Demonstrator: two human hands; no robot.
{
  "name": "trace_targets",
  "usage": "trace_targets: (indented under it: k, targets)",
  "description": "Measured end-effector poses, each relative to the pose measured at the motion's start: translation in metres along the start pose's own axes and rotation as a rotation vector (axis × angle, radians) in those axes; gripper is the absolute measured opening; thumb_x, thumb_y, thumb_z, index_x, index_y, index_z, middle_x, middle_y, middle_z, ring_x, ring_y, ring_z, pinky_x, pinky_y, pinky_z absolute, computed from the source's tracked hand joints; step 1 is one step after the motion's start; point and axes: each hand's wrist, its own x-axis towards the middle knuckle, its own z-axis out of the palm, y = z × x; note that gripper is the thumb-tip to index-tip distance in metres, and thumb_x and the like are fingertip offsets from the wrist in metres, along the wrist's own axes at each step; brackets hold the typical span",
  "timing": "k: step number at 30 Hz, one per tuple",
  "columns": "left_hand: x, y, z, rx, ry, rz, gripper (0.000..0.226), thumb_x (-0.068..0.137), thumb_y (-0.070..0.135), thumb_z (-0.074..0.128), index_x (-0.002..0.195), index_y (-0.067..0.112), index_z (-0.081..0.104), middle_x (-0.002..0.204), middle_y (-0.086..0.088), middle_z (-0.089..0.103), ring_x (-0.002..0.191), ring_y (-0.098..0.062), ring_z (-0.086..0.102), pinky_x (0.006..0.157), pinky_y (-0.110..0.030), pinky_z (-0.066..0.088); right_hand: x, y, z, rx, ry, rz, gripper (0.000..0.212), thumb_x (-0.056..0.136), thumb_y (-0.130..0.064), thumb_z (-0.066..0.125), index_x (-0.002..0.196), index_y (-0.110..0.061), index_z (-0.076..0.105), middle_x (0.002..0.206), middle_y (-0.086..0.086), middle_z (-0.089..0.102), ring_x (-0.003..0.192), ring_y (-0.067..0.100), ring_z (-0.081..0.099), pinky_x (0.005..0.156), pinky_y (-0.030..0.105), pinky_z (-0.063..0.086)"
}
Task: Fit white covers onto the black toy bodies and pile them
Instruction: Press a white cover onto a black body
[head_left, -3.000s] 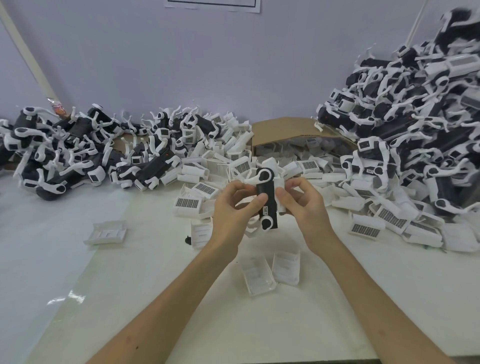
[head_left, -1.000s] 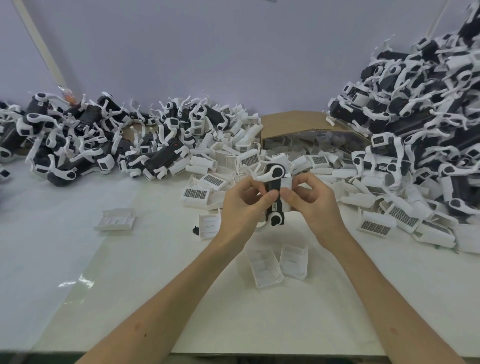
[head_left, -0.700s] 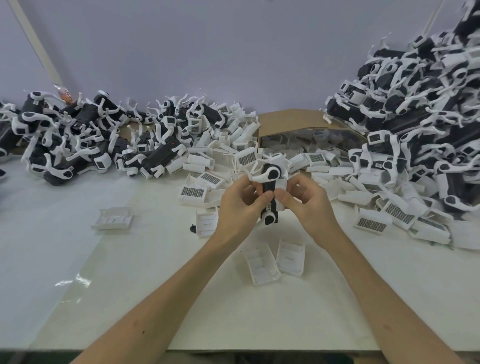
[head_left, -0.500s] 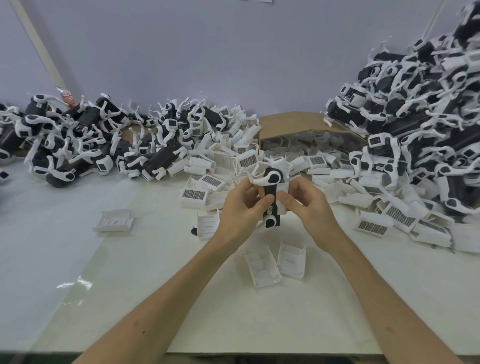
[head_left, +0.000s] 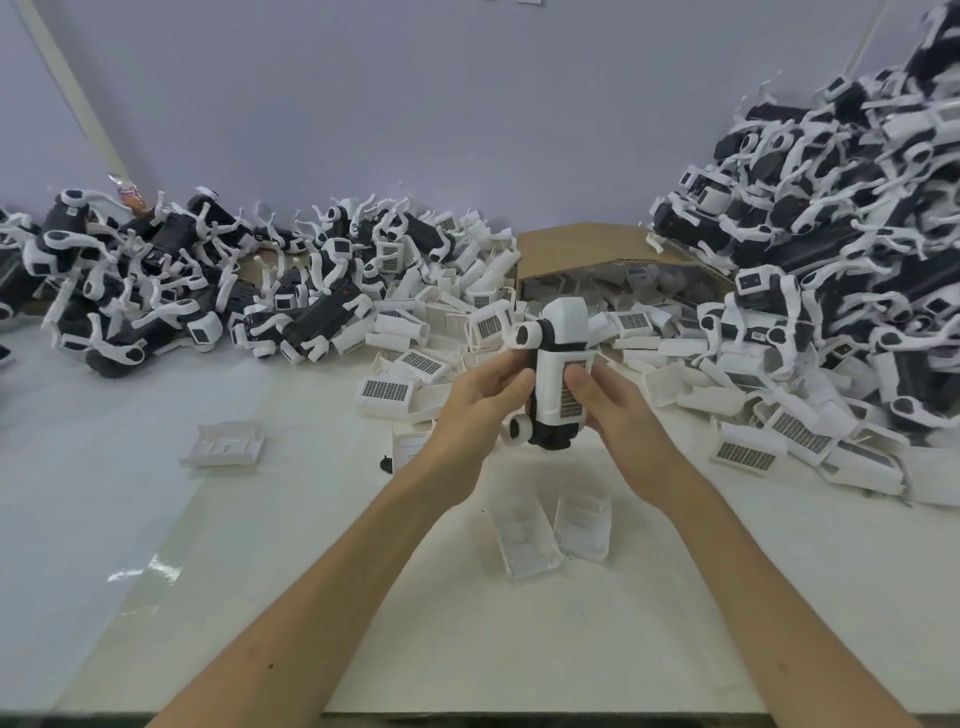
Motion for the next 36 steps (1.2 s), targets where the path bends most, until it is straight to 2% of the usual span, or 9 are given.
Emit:
trace_targets:
  k: [4, 6, 9, 13, 18, 23, 29, 33, 36]
  targets:
    - [-0.002, 0.008, 0.004, 0.052, -0.027, 0.005, 0.032, 0.099, 0.037, 0.055, 0.124, 0.019, 0.066, 0.109, 0.006, 0.075, 0.104, -0.012, 0.07, 0.087, -0.024, 0.054, 0.0, -0.002, 0.006, -0.07, 0.04, -0.03, 0.028, 0.093, -0.045, 0.054, 0.112, -0.028, 0.063, 0.101, -0.02, 0.074, 0.098, -0.002, 0.067, 0.082, 0.014, 0.051]
    - [-0.004, 0.005, 0.01, 0.103, -0.036, 0.006, 0.035, 0.089, 0.032, 0.068, 0.122, 0.022, 0.062, 0.102, 0.009, 0.074, 0.096, -0.01, 0.071, 0.078, -0.025, 0.058, -0.001, 0.0, 0.009, -0.115, 0.04, -0.042, 0.023, 0.094, -0.044, 0.058, 0.111, -0.028, 0.061, 0.097, -0.021, 0.073, 0.093, -0.006, 0.067, 0.077, 0.012, 0.049]
    - [-0.006, -0.002, 0.015, 0.08, -0.029, -0.034, 0.045, 0.091, 0.028, 0.066, 0.133, 0.014, 0.055, 0.119, -0.008, 0.07, 0.108, -0.022, 0.069, 0.082, -0.034, 0.06, -0.003, 0.002, 0.016, -0.138, 0.018, -0.053, 0.035, 0.088, -0.054, 0.056, 0.118, -0.036, 0.057, 0.103, -0.019, 0.073, 0.098, 0.0, 0.068, 0.075, 0.015, 0.052]
    - [-0.005, 0.0, 0.014, -0.01, 0.037, -0.08, 0.036, 0.102, 0.029, 0.056, 0.131, 0.008, 0.059, 0.122, -0.019, 0.068, 0.113, -0.032, 0.066, 0.092, -0.051, 0.056, -0.003, 0.003, 0.018, -0.163, 0.062, -0.065, 0.023, 0.091, -0.051, 0.055, 0.11, -0.04, 0.062, 0.103, -0.013, 0.073, 0.096, 0.006, 0.07, 0.075, 0.019, 0.055]
    - [-0.005, 0.001, 0.012, -0.083, 0.091, -0.134, 0.03, 0.099, 0.02, 0.057, 0.125, 0.006, 0.065, 0.118, -0.017, 0.071, 0.11, -0.029, 0.069, 0.083, -0.031, 0.056, -0.004, 0.005, 0.021, -0.24, 0.113, -0.097, 0.024, 0.088, -0.056, 0.055, 0.106, -0.041, 0.06, 0.098, -0.013, 0.072, 0.09, 0.002, 0.069, 0.072, 0.018, 0.054]
    - [-0.005, 0.0, 0.013, -0.134, 0.103, -0.153, 0.036, 0.096, 0.022, 0.058, 0.127, 0.006, 0.065, 0.121, -0.02, 0.07, 0.112, -0.034, 0.068, 0.089, -0.039, 0.057, -0.002, 0.006, 0.021, -0.205, 0.127, -0.1, 0.021, 0.085, -0.052, 0.062, 0.102, -0.039, 0.064, 0.098, -0.007, 0.074, 0.092, 0.01, 0.072, 0.078, 0.029, 0.059]
    - [-0.004, 0.004, 0.015, -0.243, 0.156, -0.216, 0.06, 0.086, 0.043, 0.06, 0.132, 0.003, 0.061, 0.125, -0.025, 0.066, 0.112, -0.039, 0.067, 0.082, -0.04, 0.059, -0.005, 0.006, 0.018, -0.23, 0.019, -0.055, 0.037, 0.083, -0.041, 0.067, 0.118, -0.037, 0.056, 0.106, -0.011, 0.072, 0.099, 0.003, 0.069, 0.078, 0.016, 0.053]
    - [-0.004, 0.002, 0.014, -0.24, 0.193, -0.216, 0.049, 0.095, 0.042, 0.057, 0.127, 0.006, 0.065, 0.113, -0.02, 0.072, 0.094, -0.033, 0.073, 0.068, -0.039, 0.061, -0.006, 0.009, 0.019, -0.272, 0.032, -0.077, 0.045, 0.086, -0.039, 0.069, 0.126, -0.023, 0.056, 0.099, -0.004, 0.074, 0.083, 0.007, 0.071, 0.064, 0.019, 0.053]
    - [-0.002, -0.001, 0.015, -0.22, 0.215, -0.227, 0.042, 0.099, 0.04, 0.055, 0.128, 0.011, 0.065, 0.115, -0.014, 0.073, 0.101, -0.028, 0.073, 0.072, -0.035, 0.061, -0.006, 0.012, 0.019, -0.269, 0.041, -0.091, 0.04, 0.088, -0.037, 0.067, 0.124, -0.025, 0.056, 0.094, -0.008, 0.072, 0.078, 0.002, 0.069, 0.059, 0.013, 0.049]
